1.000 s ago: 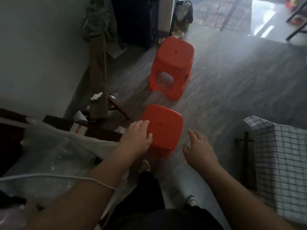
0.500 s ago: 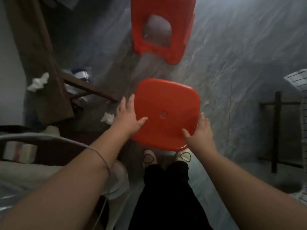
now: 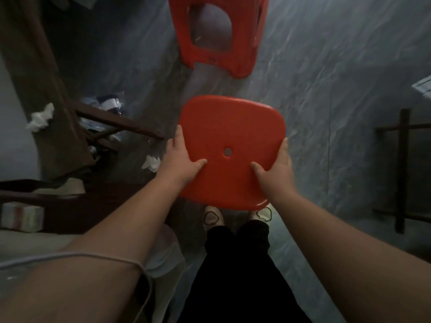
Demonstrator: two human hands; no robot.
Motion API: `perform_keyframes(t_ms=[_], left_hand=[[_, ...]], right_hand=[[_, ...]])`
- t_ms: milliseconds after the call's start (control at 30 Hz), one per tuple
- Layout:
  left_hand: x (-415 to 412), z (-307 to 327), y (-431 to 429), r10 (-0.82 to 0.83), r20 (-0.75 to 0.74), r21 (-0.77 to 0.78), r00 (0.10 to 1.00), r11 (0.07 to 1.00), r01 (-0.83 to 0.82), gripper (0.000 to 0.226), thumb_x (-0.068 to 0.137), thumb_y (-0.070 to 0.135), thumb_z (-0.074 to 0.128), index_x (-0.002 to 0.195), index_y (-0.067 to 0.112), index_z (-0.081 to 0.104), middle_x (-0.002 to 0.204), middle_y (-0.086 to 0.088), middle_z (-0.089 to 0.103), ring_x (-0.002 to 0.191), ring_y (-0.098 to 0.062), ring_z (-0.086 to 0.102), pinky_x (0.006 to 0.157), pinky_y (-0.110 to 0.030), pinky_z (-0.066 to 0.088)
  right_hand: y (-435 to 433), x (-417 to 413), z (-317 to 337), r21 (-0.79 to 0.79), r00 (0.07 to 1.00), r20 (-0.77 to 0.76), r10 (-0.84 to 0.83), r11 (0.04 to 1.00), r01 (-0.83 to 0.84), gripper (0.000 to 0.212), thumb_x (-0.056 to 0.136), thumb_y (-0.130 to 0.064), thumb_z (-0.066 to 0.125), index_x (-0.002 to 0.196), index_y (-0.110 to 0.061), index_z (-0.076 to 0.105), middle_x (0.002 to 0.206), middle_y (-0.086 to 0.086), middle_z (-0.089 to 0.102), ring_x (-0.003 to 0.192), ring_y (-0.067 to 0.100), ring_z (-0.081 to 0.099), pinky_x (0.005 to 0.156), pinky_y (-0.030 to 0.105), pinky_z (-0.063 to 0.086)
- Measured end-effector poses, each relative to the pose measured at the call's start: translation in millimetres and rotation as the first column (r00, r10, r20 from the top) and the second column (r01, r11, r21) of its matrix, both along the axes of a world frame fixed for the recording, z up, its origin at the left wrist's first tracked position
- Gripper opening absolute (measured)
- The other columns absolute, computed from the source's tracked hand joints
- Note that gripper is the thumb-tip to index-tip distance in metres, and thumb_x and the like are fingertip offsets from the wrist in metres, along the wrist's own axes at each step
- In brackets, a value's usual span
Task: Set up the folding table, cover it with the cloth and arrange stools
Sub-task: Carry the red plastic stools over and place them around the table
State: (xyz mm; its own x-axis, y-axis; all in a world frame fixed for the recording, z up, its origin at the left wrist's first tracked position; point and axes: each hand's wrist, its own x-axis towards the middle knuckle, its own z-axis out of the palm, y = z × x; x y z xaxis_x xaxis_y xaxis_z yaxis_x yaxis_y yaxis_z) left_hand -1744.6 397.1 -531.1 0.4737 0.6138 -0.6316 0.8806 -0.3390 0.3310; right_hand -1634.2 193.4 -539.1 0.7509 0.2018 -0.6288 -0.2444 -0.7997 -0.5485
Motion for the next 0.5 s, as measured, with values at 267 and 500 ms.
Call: perform_keyframes(t_ms=[267, 500], left_hand=[[45, 159, -42, -0.129, 0.071, 0.017, 0.989, 0.992, 0.128, 0.115, 0.079, 0.049, 0.076, 0.158, 0.034, -0.007, 0.156, -0.011, 0.026, 0.139, -0.033, 0.039, 0.113, -0.044, 0.036], [77, 321, -97, -0.255, 0.140, 0.083, 0.957, 0.966, 0.245, 0.107, 0.083, 0.055, 0.069, 0.156, 0.038, -0.006, 0.152, -0.015, 0.029, 0.133, -0.036, 0.046, 0.110, -0.047, 0.040]], right_hand=[[-55, 30, 161, 0.013, 0.996, 0.087, -0.024, 1.000, 0.023, 0.104, 0.090, -0.033, 0.071, 0.160, -0.019, -0.004, 0.156, 0.016, 0.028, 0.142, 0.030, 0.034, 0.116, 0.038, 0.027], [-120, 60, 327, 0.012, 0.971, 0.240, 0.007, 1.000, -0.010, 0.103, 0.090, -0.035, 0.069, 0.159, -0.016, -0.005, 0.155, 0.022, 0.027, 0.137, 0.038, 0.039, 0.111, 0.042, 0.033]])
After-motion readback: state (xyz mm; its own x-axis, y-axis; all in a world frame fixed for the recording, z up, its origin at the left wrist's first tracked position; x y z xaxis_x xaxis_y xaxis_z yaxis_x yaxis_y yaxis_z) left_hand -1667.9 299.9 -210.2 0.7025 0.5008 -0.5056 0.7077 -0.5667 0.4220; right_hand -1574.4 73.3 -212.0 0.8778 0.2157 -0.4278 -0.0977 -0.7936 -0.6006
